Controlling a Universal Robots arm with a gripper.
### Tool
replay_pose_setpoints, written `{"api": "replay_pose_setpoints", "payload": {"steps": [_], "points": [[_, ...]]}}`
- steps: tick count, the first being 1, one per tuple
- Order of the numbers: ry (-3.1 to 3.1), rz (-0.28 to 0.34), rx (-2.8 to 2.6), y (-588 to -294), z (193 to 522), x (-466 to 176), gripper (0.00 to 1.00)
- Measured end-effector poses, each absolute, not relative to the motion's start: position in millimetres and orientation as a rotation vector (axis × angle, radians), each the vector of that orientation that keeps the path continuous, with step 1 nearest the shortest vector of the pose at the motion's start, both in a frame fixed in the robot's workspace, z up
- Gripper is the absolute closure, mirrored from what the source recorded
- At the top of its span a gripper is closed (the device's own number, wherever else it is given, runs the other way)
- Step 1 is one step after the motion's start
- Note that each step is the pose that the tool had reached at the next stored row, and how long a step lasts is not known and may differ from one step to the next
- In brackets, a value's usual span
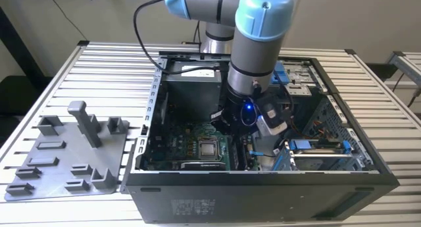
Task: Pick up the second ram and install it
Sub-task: 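Insert the second ram into the second slot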
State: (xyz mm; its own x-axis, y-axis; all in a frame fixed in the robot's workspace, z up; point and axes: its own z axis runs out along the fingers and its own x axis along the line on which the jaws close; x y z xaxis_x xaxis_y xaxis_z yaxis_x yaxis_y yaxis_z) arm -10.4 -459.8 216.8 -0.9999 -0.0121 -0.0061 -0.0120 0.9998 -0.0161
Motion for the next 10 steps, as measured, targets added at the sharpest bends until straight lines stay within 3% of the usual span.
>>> {"api": "replay_pose_setpoints", "payload": {"steps": [10], "points": [[3.135, -0.023, -0.019, -459.8, 215.0, -10.3, 0.86]]}}
